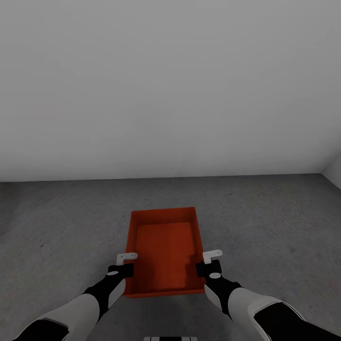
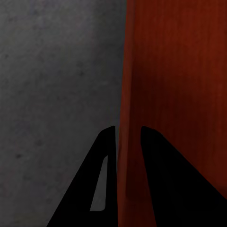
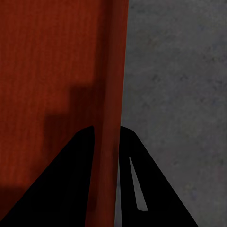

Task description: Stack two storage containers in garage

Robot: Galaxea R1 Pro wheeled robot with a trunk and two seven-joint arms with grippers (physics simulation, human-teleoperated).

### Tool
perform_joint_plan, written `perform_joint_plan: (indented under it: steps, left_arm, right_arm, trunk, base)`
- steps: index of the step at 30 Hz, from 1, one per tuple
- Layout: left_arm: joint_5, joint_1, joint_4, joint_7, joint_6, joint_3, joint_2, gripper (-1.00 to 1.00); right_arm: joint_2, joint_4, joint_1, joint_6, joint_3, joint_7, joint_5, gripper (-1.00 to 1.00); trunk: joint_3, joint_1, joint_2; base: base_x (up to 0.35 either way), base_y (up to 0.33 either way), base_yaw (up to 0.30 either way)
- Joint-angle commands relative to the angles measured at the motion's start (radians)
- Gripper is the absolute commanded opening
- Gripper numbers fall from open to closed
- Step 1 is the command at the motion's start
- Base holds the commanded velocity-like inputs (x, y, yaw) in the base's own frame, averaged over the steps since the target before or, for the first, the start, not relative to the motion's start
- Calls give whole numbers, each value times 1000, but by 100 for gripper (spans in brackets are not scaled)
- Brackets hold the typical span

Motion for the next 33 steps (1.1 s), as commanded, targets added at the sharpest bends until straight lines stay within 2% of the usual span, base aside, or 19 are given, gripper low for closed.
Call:
perform_joint_plan:
  steps: [1,28,29,30,33]
  left_arm:
    - [-9,-1,-39,8,0,15,0,-100]
    - [-9,-1,-40,7,0,14,-2,-100]
    - [-9,-1,-40,7,0,14,-1,100]
    - [-9,-1,-38,7,2,15,-1,100]
    - [-8,-1,-36,7,3,15,-2,100]
  right_arm:
    - [14,5,0,-3,-12,-3,-20,-100]
    - [14,5,0,-4,-12,-5,-20,-100]
    - [14,5,0,-4,-12,-5,-20,-100]
    - [14,5,0,-3,-12,-5,-20,100]
    - [14,6,0,-2,-12,-5,-20,100]
  trunk:
    - [-1,0,0]
    - [-1,0,0]
    - [-1,0,0]
    - [-1,0,0]
    - [-1,0,0]
  base:
    - [0,0,0]
    - [0,0,0]
    - [0,0,0]
    - [0,0,0]
    - [0,0,0]
